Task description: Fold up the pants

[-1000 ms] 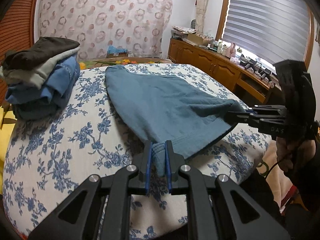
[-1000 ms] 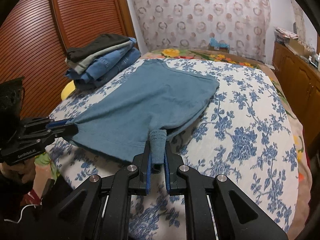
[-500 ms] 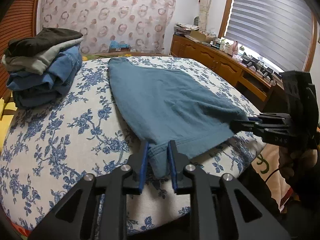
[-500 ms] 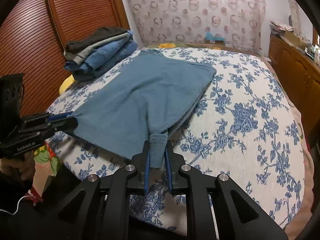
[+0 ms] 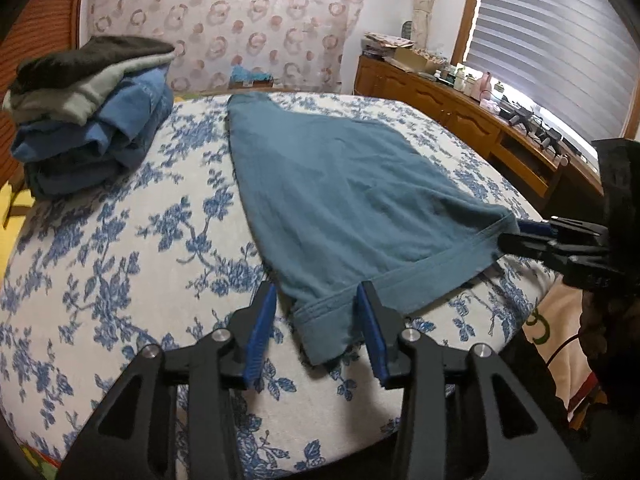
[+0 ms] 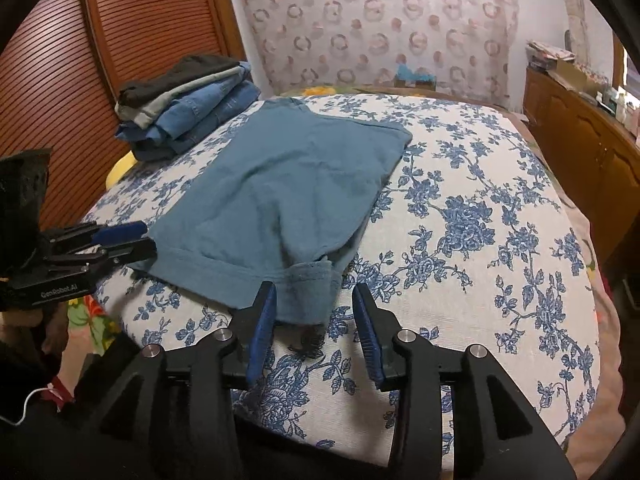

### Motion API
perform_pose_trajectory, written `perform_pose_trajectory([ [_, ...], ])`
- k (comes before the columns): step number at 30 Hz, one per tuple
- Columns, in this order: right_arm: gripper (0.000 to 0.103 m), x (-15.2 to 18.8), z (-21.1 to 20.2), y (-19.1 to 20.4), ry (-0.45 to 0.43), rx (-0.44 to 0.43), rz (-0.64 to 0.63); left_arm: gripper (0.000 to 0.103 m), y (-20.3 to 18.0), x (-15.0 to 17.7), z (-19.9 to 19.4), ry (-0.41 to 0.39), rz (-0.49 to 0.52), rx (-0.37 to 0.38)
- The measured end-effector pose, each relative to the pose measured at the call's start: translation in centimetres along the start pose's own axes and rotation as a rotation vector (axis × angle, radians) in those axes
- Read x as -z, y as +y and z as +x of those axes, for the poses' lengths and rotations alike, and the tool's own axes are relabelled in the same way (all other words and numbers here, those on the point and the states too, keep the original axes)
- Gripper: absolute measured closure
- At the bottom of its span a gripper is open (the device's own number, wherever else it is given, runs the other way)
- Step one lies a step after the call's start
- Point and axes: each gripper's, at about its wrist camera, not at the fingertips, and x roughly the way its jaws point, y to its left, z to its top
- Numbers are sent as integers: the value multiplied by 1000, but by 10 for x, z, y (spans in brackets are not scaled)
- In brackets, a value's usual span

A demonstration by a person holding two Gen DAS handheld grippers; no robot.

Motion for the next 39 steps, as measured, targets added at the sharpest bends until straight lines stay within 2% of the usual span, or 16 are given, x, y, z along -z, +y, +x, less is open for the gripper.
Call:
perform_pose_trajectory([
  [6, 64, -3, -11, -11, -63, -17, 47, 63, 1, 7, 0, -13, -3, 9],
  [8, 64, -4, -9, -11, -56, -18, 43, 69, 1, 8, 0, -18, -2, 18],
  [10, 64, -3, -6, -9, -54, -20, 40, 82, 0, 9, 0, -21, -1, 28],
  [13, 64, -3, -1, -7, -43, -27, 38, 92, 1, 7, -3, -32, -5, 25],
  [21, 64, 0, 11, -1, 7, -52, 21, 92, 9, 6, -4, -31, -29, 31],
  [26, 64, 4, 18, -1, 39, -37, 24, 91, 11, 8, -1, -26, -46, 41],
  [30, 70, 4, 18, -2, 36, -39, 29, 88, 11, 8, 0, -27, -46, 44],
  [33, 79, 5, 18, -6, 34, -48, 40, 87, 10, 9, 0, -33, -46, 38],
  [35, 85, 5, 17, -7, 25, -65, 44, 91, 5, 8, 0, -31, -30, 17],
  [37, 93, 4, 13, -8, 9, -85, 46, 93, 1, 8, -2, -41, -29, 30],
  [39, 93, 4, 8, -8, -5, -94, 46, 93, 0, 5, -8, -60, -36, 54],
])
